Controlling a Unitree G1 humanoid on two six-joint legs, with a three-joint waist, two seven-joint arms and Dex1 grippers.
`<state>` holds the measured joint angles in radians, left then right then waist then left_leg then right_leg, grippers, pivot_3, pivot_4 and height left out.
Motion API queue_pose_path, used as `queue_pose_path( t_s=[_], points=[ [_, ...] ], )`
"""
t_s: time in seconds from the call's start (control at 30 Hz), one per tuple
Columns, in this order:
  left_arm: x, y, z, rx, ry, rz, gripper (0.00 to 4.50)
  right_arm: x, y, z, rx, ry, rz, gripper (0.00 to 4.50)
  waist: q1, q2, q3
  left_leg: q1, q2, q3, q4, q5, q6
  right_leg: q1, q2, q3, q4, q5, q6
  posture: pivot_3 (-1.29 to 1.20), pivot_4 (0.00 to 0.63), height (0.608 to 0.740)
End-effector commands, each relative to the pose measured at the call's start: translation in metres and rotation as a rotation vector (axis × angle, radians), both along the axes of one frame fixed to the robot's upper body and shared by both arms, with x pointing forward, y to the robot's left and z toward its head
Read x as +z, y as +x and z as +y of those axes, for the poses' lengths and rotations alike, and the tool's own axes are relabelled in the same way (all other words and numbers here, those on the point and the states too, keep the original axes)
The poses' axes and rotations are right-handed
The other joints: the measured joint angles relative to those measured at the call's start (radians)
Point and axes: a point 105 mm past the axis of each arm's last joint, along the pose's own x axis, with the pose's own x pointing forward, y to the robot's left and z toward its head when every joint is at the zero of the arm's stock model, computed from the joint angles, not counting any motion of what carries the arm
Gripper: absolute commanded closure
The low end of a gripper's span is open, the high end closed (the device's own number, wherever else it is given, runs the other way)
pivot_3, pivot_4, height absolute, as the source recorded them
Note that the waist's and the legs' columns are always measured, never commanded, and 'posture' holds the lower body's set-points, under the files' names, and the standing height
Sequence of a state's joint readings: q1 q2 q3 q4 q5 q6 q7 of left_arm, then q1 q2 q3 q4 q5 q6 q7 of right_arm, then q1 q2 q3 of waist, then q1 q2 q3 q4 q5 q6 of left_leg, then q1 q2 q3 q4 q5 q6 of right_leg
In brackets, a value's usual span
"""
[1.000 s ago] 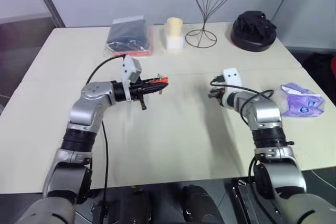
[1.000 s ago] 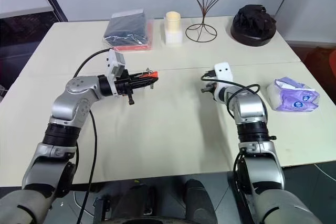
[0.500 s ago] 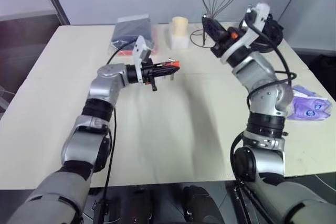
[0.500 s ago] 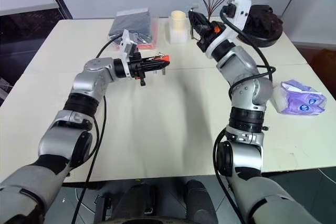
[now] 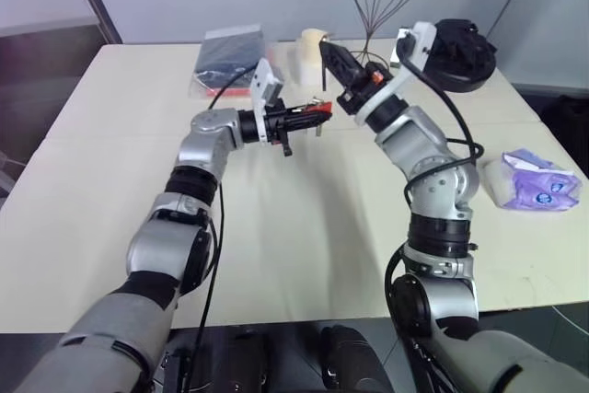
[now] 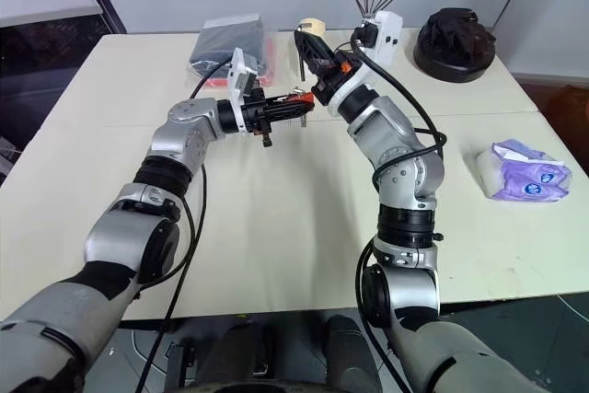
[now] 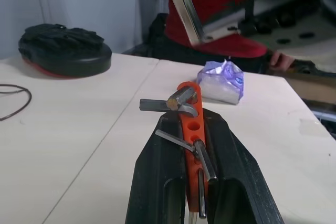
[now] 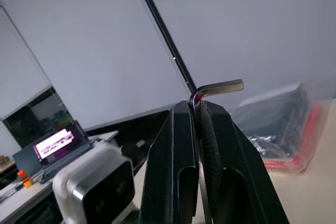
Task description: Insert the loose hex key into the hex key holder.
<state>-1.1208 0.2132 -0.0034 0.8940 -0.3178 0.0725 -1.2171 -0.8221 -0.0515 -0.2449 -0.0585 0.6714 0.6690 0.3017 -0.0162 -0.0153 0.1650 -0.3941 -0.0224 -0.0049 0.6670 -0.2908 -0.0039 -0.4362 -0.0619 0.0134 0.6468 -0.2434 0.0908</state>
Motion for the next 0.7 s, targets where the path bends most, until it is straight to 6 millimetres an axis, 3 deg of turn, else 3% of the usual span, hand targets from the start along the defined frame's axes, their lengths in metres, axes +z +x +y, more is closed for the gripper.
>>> queue_pose_path(
  t_s=[0.03,0.33,0.7],
  points=[
    [0.028,-0.001,-0.001,-0.008,-0.053,-0.068,4.5,0.012,-0.01,-0.001,-0.001,0.004,-0.069,4.44,0.0,0.0,0.0,0.0,0.0,0.0,0.0,0.0,0.0,0.0,0.0,0.0,0.0,0.0,0.0,0.0,0.15,0.74],
    [0.03,-0.005,0.0,-0.027,-0.061,-0.065,4.5,0.001,-0.004,-0.007,-0.031,-0.018,-0.054,4.44,-0.002,0.0,0.0,0.0,0.0,0.0,0.0,0.0,0.0,0.0,0.001,0.0,0.0,0.0,0.0,0.0,0.15,0.74],
    [0.024,-0.008,0.003,-0.03,-0.04,-0.062,4.5,0.008,-0.003,-0.006,-0.032,-0.008,-0.076,4.44,-0.002,0.0,0.0,0.0,0.0,0.0,0.0,0.0,0.0,0.0,0.0,0.0,0.0,0.0,0.0,0.0,0.15,0.74]
  ],
)
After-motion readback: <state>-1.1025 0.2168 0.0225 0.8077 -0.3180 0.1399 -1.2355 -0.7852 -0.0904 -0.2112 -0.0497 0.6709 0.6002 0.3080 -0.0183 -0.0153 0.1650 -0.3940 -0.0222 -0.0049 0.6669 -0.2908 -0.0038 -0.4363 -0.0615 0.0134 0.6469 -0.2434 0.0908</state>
